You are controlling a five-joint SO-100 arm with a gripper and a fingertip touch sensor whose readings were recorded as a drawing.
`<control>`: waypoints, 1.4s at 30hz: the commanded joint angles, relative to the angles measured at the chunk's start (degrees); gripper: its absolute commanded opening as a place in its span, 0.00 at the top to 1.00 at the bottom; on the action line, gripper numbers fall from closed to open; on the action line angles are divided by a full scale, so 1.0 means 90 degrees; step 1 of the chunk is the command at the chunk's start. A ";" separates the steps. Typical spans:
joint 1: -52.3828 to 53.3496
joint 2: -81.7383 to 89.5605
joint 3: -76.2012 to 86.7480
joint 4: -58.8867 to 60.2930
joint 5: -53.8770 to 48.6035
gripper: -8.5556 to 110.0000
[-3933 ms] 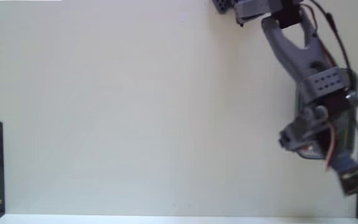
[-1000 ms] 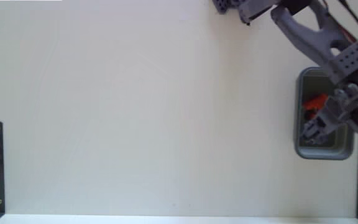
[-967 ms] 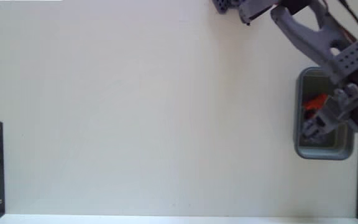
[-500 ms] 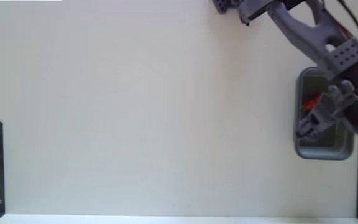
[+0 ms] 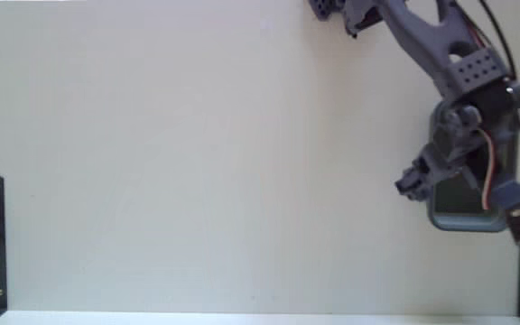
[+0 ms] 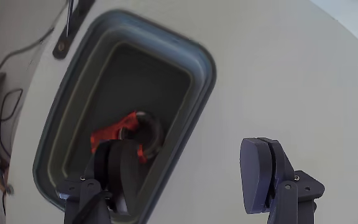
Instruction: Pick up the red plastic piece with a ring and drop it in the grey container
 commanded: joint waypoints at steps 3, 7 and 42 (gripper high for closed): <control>0.0356 0.0907 0.0389 -0.0042 0.0020 0.00; 0.0642 0.1282 0.0761 -0.0040 0.0020 0.00; 0.2702 0.3981 0.3440 -0.0026 0.0020 0.00</control>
